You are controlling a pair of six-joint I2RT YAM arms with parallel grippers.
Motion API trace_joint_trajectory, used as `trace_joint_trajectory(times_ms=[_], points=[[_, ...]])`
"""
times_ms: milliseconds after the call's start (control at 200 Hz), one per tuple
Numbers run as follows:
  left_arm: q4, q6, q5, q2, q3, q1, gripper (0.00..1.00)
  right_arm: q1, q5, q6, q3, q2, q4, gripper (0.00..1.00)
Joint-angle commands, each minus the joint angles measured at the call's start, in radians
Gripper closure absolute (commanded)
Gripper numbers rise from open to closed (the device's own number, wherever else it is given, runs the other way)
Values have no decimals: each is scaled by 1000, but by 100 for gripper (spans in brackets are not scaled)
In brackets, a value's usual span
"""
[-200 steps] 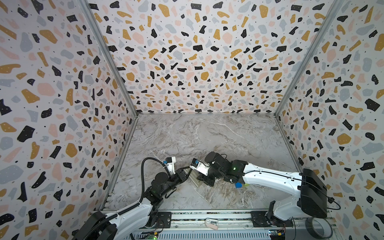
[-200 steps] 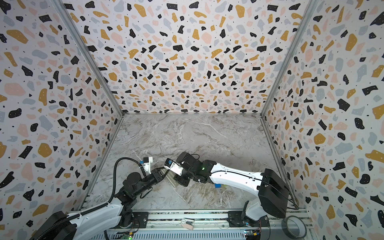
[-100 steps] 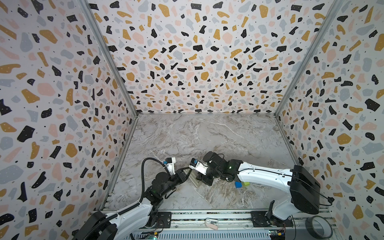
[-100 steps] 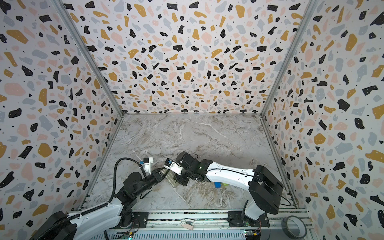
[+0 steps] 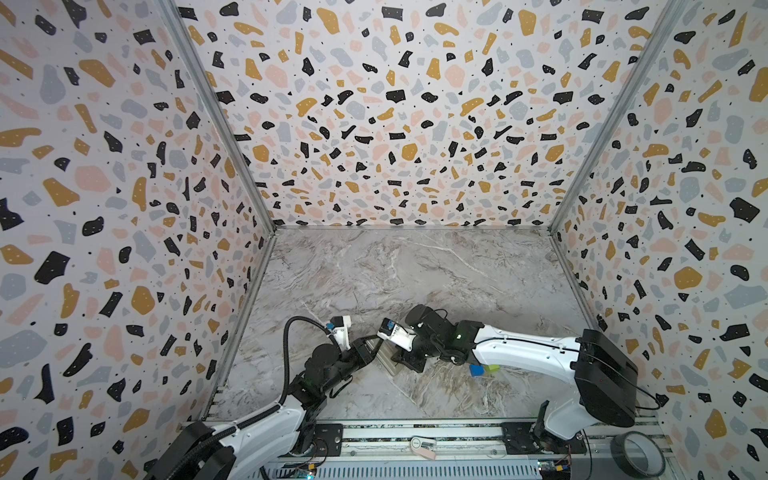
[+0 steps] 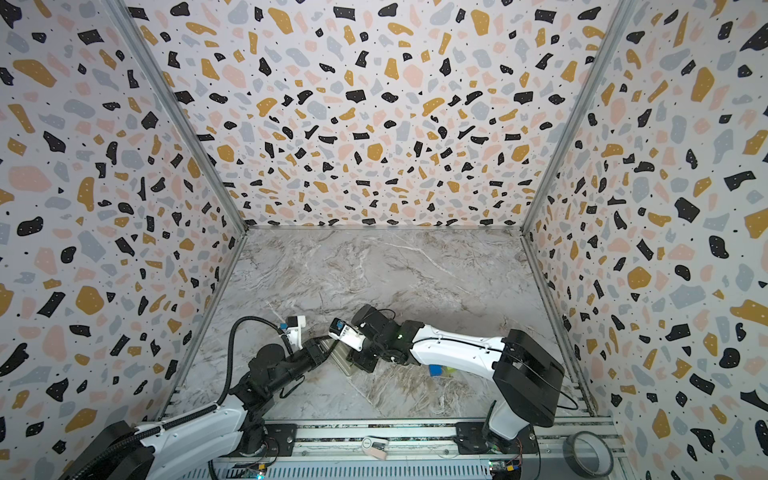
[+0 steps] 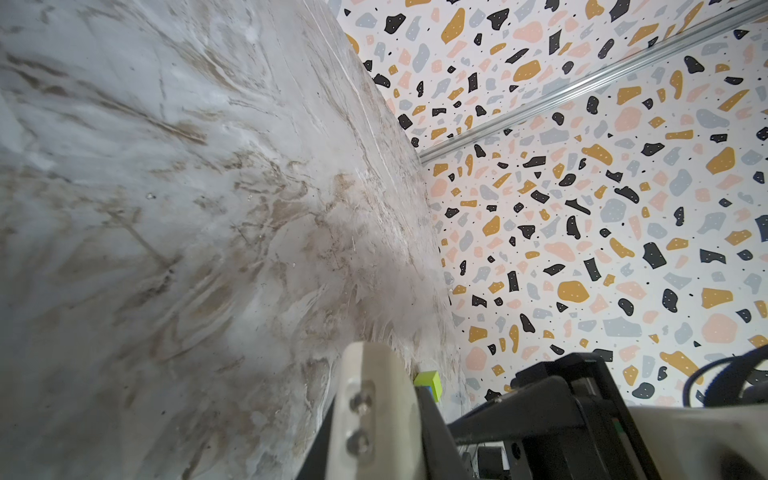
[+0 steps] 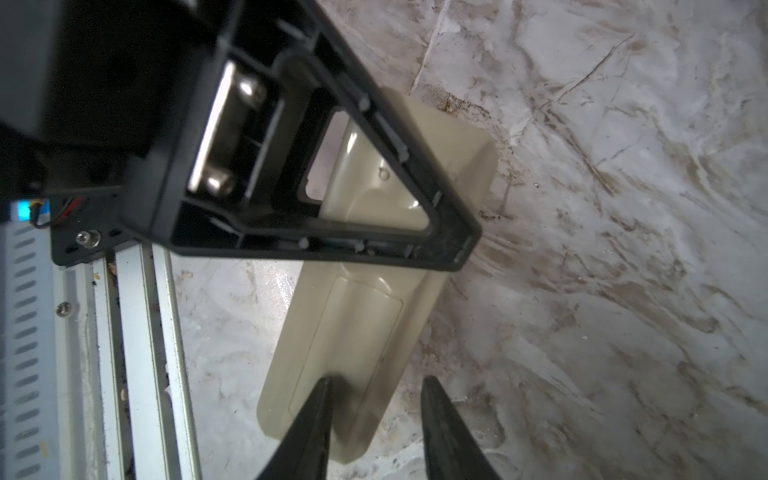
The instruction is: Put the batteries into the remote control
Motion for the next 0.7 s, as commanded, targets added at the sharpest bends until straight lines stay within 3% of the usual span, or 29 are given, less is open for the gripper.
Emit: trace_joint_trajectory(times_ms=[0, 155, 345, 691], points=[[150, -38, 27, -25, 20, -4, 100, 18, 42, -12, -21, -62, -19, 56], [139, -51, -15, -36, 15, -4, 100, 38, 40, 18, -39, -101, 18, 43], [133, -63, -34, -39, 26, -5, 100, 40, -5, 93, -82, -105, 134, 35], [123, -76, -43, -54, 30, -4, 100, 25, 34, 143, -61, -13, 160, 34]])
